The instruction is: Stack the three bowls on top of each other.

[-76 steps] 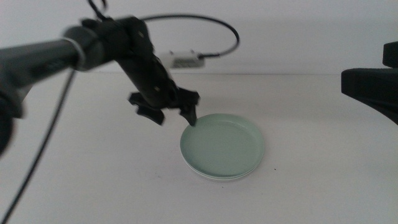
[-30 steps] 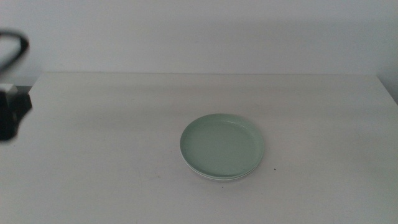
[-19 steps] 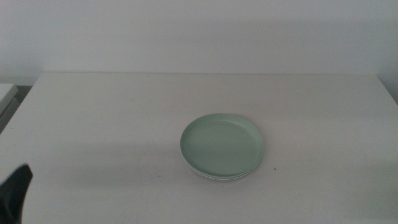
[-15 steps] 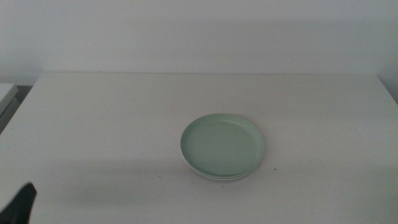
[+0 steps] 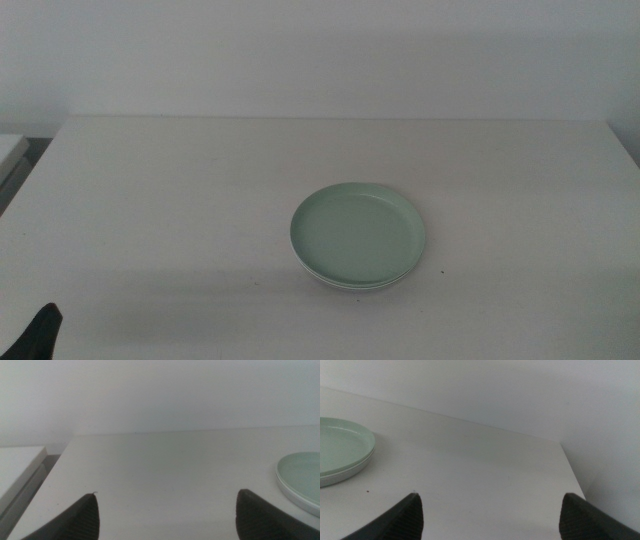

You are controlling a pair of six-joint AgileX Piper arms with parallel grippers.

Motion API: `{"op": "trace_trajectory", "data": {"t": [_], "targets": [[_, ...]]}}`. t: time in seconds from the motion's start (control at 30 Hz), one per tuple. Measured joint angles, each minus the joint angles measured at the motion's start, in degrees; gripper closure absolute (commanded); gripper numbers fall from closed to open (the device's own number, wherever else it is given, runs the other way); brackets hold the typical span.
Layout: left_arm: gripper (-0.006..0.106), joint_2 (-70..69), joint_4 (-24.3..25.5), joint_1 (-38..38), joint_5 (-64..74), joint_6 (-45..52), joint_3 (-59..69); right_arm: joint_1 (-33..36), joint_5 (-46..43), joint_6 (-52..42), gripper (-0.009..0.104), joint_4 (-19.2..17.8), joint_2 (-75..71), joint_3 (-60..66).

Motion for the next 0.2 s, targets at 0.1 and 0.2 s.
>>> {"op": "trace_trajectory", "data": {"t": [0.1, 0.2], "targets": [[0.007, 0.00, 0.74, 0.00, -0.11, 0.00, 0.00, 0.00, 0.00, 0.00, 0.002, 0.00, 0.00, 0.00], [0.007, 0.00, 1.16, 0.00, -0.11, 0.00, 0.00, 0.00, 0.00, 0.00, 0.002, 0.00, 0.00, 0.00]]}}
